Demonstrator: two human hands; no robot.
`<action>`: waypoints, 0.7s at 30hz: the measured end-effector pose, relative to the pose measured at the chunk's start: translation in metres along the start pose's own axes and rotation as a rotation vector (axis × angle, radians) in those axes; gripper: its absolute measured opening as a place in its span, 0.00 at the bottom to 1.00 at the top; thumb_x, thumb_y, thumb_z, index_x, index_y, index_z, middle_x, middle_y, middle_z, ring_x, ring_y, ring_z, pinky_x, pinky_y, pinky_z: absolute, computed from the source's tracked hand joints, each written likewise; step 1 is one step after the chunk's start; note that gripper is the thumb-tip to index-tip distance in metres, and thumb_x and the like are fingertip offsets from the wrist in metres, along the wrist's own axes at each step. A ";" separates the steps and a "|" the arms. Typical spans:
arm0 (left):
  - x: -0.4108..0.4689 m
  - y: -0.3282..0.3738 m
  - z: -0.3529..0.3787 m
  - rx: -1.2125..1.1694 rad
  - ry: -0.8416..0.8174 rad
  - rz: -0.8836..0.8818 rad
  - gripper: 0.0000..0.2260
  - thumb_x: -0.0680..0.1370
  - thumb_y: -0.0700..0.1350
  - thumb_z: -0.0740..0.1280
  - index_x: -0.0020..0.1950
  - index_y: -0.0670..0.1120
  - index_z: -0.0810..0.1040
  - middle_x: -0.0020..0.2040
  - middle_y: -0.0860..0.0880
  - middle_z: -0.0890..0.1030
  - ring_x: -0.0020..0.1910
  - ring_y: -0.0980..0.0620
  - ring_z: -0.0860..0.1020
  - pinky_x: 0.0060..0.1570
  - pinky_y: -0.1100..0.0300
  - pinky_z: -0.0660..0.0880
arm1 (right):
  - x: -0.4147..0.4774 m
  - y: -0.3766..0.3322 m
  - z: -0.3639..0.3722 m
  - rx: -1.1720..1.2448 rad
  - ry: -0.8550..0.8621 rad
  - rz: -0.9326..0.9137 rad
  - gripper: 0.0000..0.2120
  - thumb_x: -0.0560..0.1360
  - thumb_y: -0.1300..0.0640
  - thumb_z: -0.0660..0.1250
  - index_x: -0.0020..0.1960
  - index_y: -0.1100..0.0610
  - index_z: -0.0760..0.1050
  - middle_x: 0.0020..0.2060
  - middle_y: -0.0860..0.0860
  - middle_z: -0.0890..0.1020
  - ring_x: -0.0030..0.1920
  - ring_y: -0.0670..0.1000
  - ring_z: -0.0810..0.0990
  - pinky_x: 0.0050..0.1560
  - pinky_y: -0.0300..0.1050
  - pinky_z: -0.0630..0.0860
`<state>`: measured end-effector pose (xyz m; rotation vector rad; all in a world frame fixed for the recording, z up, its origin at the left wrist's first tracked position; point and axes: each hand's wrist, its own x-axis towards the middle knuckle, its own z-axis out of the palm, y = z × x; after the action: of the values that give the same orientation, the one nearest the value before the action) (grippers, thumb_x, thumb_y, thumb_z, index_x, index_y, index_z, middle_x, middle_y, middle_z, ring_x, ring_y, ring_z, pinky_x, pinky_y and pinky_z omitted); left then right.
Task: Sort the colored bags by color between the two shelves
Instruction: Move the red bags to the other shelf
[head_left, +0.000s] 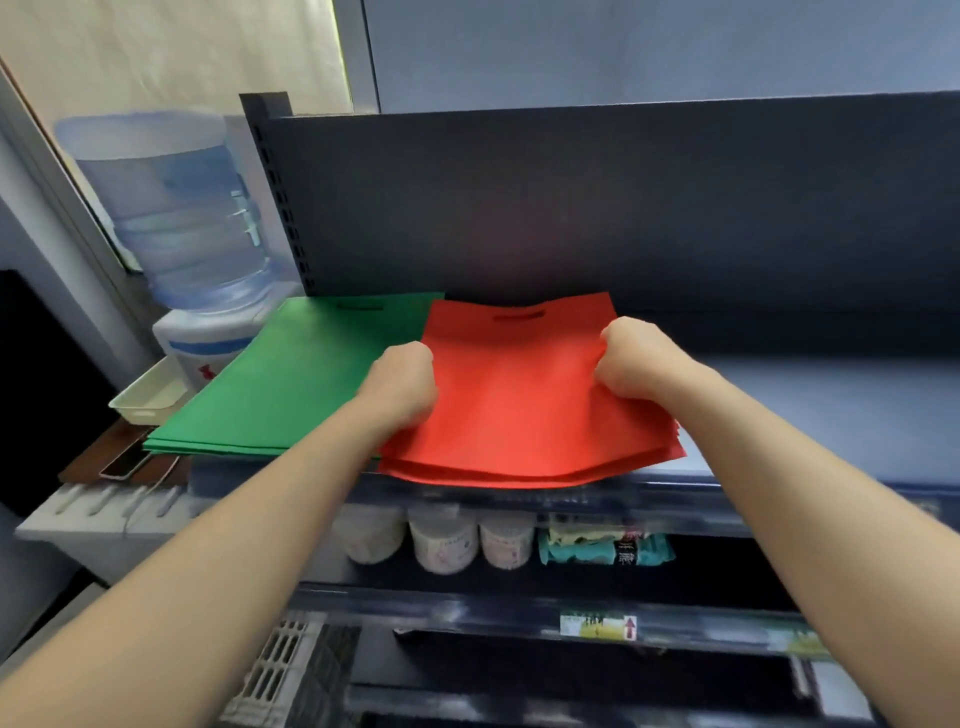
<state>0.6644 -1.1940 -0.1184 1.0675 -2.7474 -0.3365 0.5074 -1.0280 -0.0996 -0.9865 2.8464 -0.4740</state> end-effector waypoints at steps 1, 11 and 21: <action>0.001 -0.002 0.000 -0.013 -0.005 0.014 0.04 0.73 0.35 0.60 0.39 0.41 0.71 0.47 0.37 0.79 0.50 0.36 0.77 0.48 0.51 0.74 | -0.001 -0.001 -0.001 -0.016 -0.009 0.018 0.02 0.73 0.64 0.61 0.41 0.60 0.71 0.50 0.60 0.79 0.47 0.60 0.76 0.43 0.43 0.70; 0.008 0.011 0.008 -0.148 -0.035 0.058 0.08 0.73 0.33 0.60 0.34 0.41 0.69 0.41 0.40 0.76 0.45 0.37 0.77 0.43 0.52 0.73 | 0.007 0.007 -0.015 -0.024 0.069 0.097 0.09 0.73 0.65 0.63 0.52 0.62 0.76 0.50 0.58 0.78 0.47 0.59 0.77 0.43 0.44 0.72; 0.012 0.010 0.012 -0.091 0.010 0.005 0.08 0.71 0.30 0.58 0.33 0.39 0.67 0.38 0.39 0.73 0.41 0.38 0.71 0.37 0.53 0.67 | 0.009 0.012 -0.006 -0.033 -0.065 0.152 0.14 0.73 0.55 0.70 0.55 0.62 0.74 0.55 0.58 0.78 0.52 0.60 0.78 0.46 0.45 0.71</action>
<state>0.6462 -1.1933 -0.1258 1.0362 -2.6972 -0.4488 0.4922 -1.0234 -0.0978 -0.7671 2.8508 -0.3745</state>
